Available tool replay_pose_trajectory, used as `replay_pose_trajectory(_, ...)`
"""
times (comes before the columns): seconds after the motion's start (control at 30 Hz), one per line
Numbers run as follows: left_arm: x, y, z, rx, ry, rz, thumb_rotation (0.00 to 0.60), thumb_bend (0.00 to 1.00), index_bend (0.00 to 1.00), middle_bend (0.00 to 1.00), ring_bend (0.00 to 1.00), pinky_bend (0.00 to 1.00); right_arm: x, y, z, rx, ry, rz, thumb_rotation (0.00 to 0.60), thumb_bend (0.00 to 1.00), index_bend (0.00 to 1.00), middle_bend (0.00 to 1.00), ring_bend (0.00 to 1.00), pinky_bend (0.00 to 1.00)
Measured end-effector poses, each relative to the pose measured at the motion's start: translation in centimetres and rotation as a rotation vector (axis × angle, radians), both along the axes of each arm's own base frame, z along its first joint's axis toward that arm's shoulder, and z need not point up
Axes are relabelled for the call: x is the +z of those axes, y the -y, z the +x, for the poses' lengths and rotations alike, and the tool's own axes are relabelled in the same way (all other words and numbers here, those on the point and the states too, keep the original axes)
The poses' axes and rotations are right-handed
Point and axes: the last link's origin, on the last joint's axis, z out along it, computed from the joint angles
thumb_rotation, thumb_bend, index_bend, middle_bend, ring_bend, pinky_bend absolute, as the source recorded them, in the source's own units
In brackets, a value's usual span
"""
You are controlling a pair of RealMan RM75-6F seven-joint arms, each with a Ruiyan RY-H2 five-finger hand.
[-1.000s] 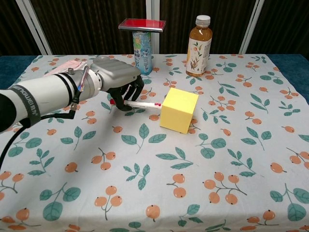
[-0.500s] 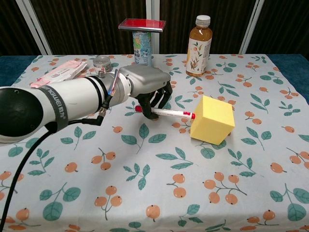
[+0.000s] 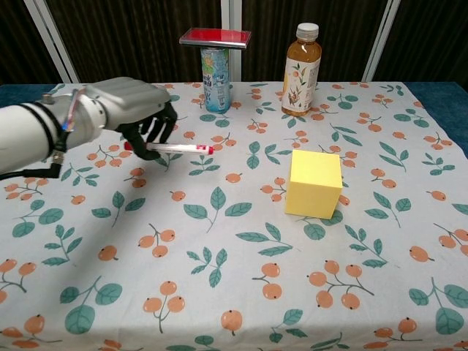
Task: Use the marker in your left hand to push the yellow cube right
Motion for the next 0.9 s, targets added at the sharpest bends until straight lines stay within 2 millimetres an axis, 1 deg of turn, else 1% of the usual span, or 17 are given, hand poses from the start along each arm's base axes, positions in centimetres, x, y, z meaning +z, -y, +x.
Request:
replay_pose_trajectory(0.07, 0.8, 0.5, -2.1, 0.034, -0.018, 0.01, 0.6, 0.48, 0.58, 0.66, 0.48, 0.61, 0.0, 0.0, 0.0, -0.002, 0.0, -0.001, 0.6, 0.17, 0.0, 0.0, 0.0, 0.0)
replay_pose_trajectory(0.17, 1.4, 1.5, -4.4, 0.078, -0.034, 0.008, 0.6, 0.47, 0.53, 0.62, 0.45, 0.58, -0.2, -0.2, -0.1, -0.008, 0.003, 0.0, 0.6, 0.17, 0.0, 0.0, 0.0, 0.0)
replay_pose_trajectory(0.2, 1.5, 1.8, -4.9, 0.088, -0.037, 0.006, 0.6, 0.46, 0.5, 0.59, 0.43, 0.56, -0.2, -0.3, -0.1, -0.009, 0.005, -0.001, 0.6, 0.17, 0.0, 0.0, 0.0, 0.0)
replay_pose_trajectory(0.23, 1.5, 2.0, -5.3, 0.096, -0.04, 0.002, 0.6, 0.46, 0.47, 0.56, 0.4, 0.55, -0.3, -0.3, -0.1, -0.009, 0.008, -0.003, 0.6, 0.17, 0.0, 0.0, 0.0, 0.0)
replay_pose_trajectory(0.3, 1.7, 2.3, -5.9, 0.109, -0.046, -0.003, 0.6, 0.41, 0.35, 0.45, 0.31, 0.49, -0.2, -0.2, -0.1, -0.008, 0.011, -0.006, 0.6, 0.17, 0.0, 0.0, 0.0, 0.0)
replay_pose_trajectory(0.4, 2.0, 2.6, -6.1, 0.118, -0.039, 0.001, 0.6, 0.34, 0.26, 0.33, 0.23, 0.41, -0.1, -0.2, -0.2, -0.016, 0.01, -0.009, 0.6, 0.17, 0.0, 0.0, 0.0, 0.0)
replay_pose_trajectory(0.47, 2.6, 2.9, -6.3, 0.123, -0.026, 0.017, 0.6, 0.29, 0.23, 0.28, 0.2, 0.38, 0.1, -0.3, -0.4, -0.031, 0.012, -0.014, 0.6, 0.17, 0.0, 0.0, 0.0, 0.0)
replay_pose_trajectory(0.53, 3.1, 3.1, -6.6, 0.124, -0.009, 0.038, 0.6, 0.26, 0.23, 0.27, 0.2, 0.37, 0.3, -0.6, -0.8, -0.045, 0.014, -0.023, 0.6, 0.17, 0.0, 0.0, 0.0, 0.0)
replay_pose_trajectory(0.63, 4.6, 3.7, -7.5, 0.127, 0.035, 0.091, 0.6, 0.23, 0.23, 0.27, 0.2, 0.36, 0.7, -0.8, -1.2, -0.058, 0.018, -0.038, 0.6, 0.17, 0.0, 0.0, 0.0, 0.0)
replay_pose_trajectory(0.73, 6.7, 4.6, -8.9, 0.129, 0.076, 0.173, 0.6, 0.21, 0.23, 0.27, 0.2, 0.34, 1.1, -0.8, -1.5, -0.068, 0.027, -0.057, 0.6, 0.17, 0.0, 0.0, 0.0, 0.0)
replay_pose_trajectory(0.8, 8.5, 5.4, -10.3, 0.133, 0.096, 0.238, 0.6, 0.19, 0.23, 0.27, 0.2, 0.32, 1.4, -0.7, -1.7, -0.072, 0.034, -0.072, 0.6, 0.17, 0.0, 0.0, 0.0, 0.0)
replay_pose_trajectory(0.9, 11.2, 7.3, -12.5, 0.135, 0.098, 0.324, 0.6, 0.17, 0.23, 0.27, 0.2, 0.29, 1.8, -0.8, -1.9, -0.078, 0.039, -0.096, 0.6, 0.17, 0.0, 0.0, 0.0, 0.0)
